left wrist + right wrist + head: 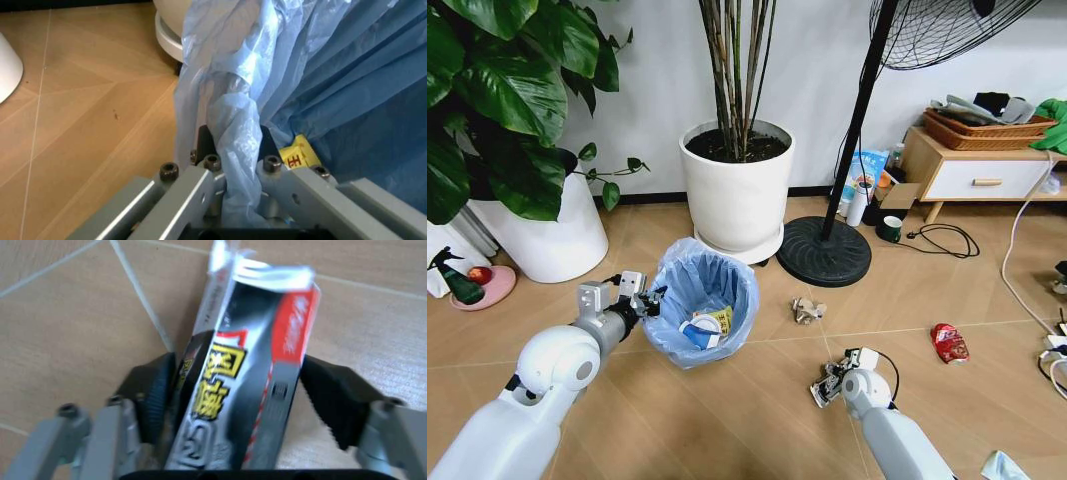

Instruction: Pick up the trash bin and place the garbage on the floor into it.

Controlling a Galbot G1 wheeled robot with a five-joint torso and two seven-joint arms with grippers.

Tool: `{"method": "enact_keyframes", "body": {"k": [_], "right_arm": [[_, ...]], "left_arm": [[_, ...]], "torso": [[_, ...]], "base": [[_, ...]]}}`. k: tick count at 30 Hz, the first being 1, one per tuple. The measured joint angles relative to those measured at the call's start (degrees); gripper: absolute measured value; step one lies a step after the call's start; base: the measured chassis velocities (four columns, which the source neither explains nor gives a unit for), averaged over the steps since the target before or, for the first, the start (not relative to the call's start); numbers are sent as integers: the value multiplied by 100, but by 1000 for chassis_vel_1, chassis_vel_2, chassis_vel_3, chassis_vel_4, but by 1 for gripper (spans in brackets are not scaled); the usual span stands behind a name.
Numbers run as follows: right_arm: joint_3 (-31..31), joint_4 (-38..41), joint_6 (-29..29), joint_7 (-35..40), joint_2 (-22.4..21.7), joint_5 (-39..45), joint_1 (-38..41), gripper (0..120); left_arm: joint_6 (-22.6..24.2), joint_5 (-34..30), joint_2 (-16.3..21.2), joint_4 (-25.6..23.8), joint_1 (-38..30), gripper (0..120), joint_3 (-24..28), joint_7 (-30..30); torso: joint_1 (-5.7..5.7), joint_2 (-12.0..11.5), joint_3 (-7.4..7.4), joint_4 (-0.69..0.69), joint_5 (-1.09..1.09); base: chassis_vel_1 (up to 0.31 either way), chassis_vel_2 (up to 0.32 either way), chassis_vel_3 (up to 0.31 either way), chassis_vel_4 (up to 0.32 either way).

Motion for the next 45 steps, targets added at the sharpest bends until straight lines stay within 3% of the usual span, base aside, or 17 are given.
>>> {"method": "enact_keyframes", "body": {"k": [7, 9, 12, 23, 31, 34, 45], "right_arm": [[-1, -10, 27, -21, 0, -41, -29, 39], [-1, -10, 33, -32, 0, -52, -41, 37], [11, -2, 45, -58, 1, -74, -86, 23], [50, -42, 73, -137, 17, -154, -120, 1], [214, 426, 94, -207, -88, -197, -269, 0], [322, 780, 143, -291, -228, -301, -304, 0], [450, 1560, 326, -711, -812, -420, -279, 0]], "left_arm": [[0, 0, -8, 0, 2, 0, 4, 5], [0, 0, -8, 1, 3, 0, 4, 6], [0, 0, 5, 1, 7, 0, 4, 8], [0, 1, 27, -20, 28, 0, 5, 10], [0, -2, 52, -25, 34, 0, -4, 11], [0, -3, 52, -29, 38, 0, -11, 13], [0, -3, 49, -7, 36, 0, -28, 44]], "torso": [[0, 1, -1, -1, 0], [-1, 1, -1, 0, 1], [-1, 1, 0, 2, 1], [-1, 1, 0, 3, 5], [3, -4, 7, -2, 19], [2, -4, 3, -1, 5], [1, -4, 2, 0, 3]], "base": [[0, 0, 0, 0], [0, 0, 0, 0], [0, 0, 0, 0], [0, 0, 0, 0], [0, 0, 0, 0], [0, 0, 0, 0], [0, 0, 0, 0]]}}
